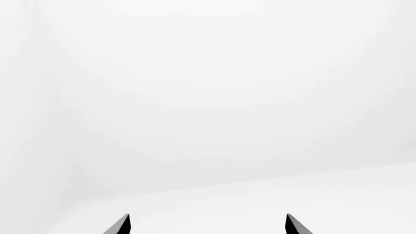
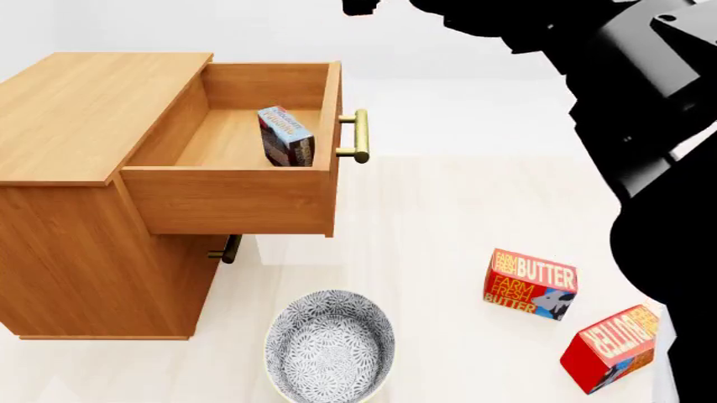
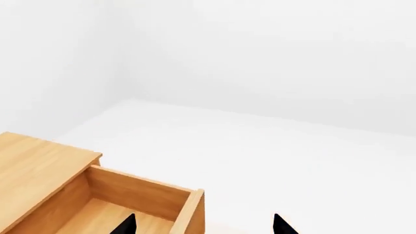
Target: Put the chocolate pudding in the top drawer of the cabinet and close it.
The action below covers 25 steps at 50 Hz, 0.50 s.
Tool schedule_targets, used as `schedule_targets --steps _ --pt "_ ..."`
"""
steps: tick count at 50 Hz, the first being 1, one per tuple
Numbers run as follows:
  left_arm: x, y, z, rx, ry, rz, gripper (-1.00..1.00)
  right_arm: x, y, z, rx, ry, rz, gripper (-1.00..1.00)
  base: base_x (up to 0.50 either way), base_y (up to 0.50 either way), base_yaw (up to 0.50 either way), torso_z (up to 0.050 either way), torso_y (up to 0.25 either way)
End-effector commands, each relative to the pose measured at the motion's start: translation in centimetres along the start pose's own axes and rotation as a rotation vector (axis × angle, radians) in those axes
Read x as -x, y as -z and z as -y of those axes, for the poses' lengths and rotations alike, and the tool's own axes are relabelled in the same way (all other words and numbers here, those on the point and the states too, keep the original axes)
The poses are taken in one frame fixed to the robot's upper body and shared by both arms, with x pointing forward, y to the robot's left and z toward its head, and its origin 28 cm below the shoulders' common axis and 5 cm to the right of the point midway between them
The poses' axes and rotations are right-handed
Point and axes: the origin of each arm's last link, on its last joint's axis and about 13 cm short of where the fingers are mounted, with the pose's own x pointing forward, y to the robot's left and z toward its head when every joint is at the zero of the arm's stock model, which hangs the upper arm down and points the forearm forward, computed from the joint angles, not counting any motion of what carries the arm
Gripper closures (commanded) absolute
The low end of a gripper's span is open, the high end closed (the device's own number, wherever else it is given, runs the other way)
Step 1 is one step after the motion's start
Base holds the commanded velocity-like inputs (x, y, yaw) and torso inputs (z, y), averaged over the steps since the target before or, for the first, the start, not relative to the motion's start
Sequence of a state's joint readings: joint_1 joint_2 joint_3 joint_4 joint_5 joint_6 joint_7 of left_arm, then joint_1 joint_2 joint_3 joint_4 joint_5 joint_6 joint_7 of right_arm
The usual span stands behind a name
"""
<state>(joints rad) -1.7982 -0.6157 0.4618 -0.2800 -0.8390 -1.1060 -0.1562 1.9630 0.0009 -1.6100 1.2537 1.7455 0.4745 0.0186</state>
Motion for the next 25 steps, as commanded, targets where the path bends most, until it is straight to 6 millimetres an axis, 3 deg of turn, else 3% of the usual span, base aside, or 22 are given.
schedule_targets --steps 1,3,6,25 --pt "-1.3 0.0 3.1 0.006 0.102 0.005 -1.0 0.6 -0.4 2.3 -0.031 0.113 0.008 -1.0 0.0 0.0 0.0 0.0 0.0" --pt "-1.5 0.0 3.7 0.006 0.12 0.006 -1.0 2.2 -0.8 6.0 -0.036 0.127 0.008 -1.0 0.0 0.0 0.0 0.0 0.0" --pt "-1.8 0.1 4.4 0.008 0.144 0.008 -1.0 3.6 -1.0 8.2 -0.039 0.152 0.009 -1.0 0.0 0.0 0.0 0.0 0.0" --pt "-3.5 2.1 9.3 0.024 0.3 -0.004 -1.0 8.4 0.2 12.0 -0.058 0.309 0.011 -1.0 0.0 0.0 0.0 0.0 0.0"
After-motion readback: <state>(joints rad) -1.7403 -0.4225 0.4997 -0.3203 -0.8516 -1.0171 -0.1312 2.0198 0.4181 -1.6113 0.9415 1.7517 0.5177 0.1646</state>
